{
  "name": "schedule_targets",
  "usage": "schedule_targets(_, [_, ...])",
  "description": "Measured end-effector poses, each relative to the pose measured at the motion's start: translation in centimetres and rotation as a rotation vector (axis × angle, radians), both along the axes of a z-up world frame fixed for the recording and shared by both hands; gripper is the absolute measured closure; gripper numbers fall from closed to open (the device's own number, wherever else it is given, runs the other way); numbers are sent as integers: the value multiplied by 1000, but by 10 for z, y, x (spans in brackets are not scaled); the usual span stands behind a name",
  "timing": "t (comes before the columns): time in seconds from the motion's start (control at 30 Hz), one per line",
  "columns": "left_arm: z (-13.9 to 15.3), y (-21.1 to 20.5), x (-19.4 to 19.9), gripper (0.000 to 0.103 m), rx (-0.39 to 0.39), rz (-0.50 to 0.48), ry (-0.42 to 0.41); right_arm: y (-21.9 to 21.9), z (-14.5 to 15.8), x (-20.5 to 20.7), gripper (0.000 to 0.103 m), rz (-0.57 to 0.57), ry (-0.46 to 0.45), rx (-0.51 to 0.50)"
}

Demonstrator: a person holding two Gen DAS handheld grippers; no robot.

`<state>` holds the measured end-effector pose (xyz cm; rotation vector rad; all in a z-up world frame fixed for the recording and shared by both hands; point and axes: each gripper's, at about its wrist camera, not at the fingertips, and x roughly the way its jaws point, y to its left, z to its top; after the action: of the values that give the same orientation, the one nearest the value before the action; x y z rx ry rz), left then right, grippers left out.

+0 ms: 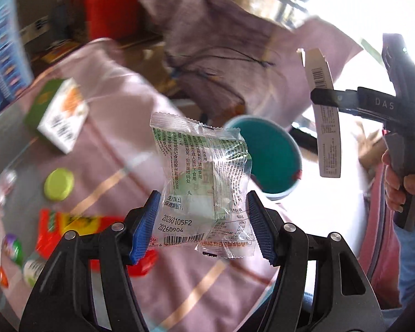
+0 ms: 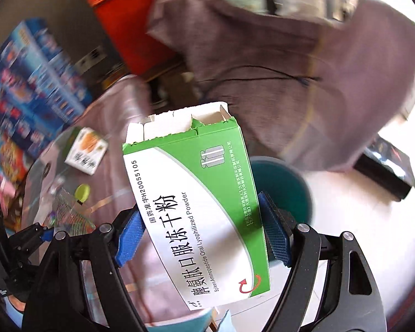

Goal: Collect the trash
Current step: 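Carry the packet and the green box toward the teal bucket, then open both grippers over the bucket to drop packet and green box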

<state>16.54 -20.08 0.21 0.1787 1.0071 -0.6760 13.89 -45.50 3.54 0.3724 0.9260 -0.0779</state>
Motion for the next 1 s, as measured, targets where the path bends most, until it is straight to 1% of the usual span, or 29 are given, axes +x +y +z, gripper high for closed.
schedule_targets(0.1, [-8, -40, 4, 39, 36, -58, 8, -35, -19, -8, 30, -58, 20, 37])
schedule_targets(0.23, [-22, -79, 12, 39, 76, -110, 25, -57, -47, -8, 30, -93, 60, 92])
schedule_targets(0.4, [-41, -108, 19, 39, 103, -138, 58, -71, -79, 3, 30, -103, 110, 139])
schedule_targets(0.6, [-61, -121, 37, 39, 133, -137, 94, -76, -113, 28, 29, -86, 163, 183])
schedule_targets(0.7, [-67, -128, 45, 39, 142, -139, 108, -77, -126, 38, 26, -76, 185, 236])
schedule_targets(0.93, [-78, -139, 50, 39, 148, -151, 125, -83, -130, 38, 24, -86, 201, 225])
schedule_targets(0.97, [-80, -142, 51, 39, 149, -153, 126, -85, -130, 36, 23, -91, 202, 223])
schedule_targets(1.0, [-81, -143, 51, 39, 149, -157, 129, -87, -130, 35, 18, -98, 204, 221])
